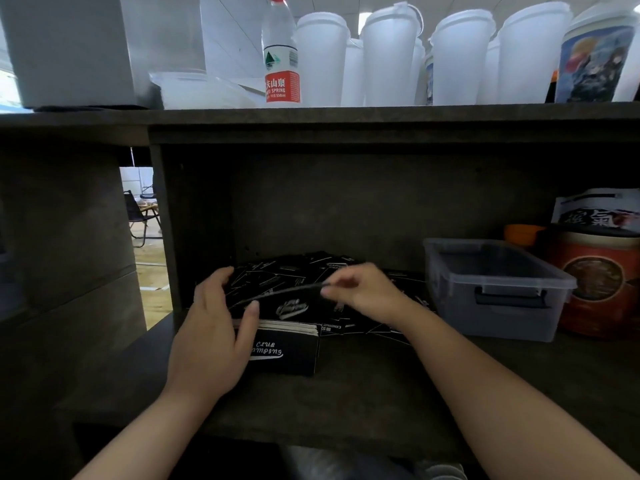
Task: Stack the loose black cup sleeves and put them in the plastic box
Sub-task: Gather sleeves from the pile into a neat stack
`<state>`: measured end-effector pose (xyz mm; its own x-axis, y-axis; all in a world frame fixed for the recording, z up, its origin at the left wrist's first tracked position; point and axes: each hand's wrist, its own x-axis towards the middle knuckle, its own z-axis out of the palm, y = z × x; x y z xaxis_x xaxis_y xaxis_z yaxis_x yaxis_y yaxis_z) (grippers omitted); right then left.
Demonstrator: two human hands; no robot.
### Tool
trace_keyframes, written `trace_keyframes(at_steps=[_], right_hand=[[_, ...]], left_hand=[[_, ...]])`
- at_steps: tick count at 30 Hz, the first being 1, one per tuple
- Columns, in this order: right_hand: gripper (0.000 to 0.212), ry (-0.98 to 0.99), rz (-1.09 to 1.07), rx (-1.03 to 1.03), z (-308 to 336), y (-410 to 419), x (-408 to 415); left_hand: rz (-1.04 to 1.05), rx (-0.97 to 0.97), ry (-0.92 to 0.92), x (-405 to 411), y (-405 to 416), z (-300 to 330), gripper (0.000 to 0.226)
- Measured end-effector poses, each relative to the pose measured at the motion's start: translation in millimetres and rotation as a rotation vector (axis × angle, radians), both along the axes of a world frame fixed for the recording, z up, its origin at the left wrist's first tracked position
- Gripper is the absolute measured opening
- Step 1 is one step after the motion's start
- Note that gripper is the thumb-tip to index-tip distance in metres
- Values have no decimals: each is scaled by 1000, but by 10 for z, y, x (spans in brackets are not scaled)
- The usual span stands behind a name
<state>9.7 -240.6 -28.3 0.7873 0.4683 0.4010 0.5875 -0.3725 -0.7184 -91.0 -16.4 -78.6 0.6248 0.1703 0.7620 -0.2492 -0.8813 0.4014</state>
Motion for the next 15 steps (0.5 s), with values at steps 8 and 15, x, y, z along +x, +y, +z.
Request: trace_keyframes(at_steps=[8,15], right_hand=[[46,287,165,-138,-10,57,-152],[45,-169,-126,-482,-182,311,83]], left_hand=[[71,201,-19,-29,9,39,42],[66,194,-56,-7,-8,32,40]])
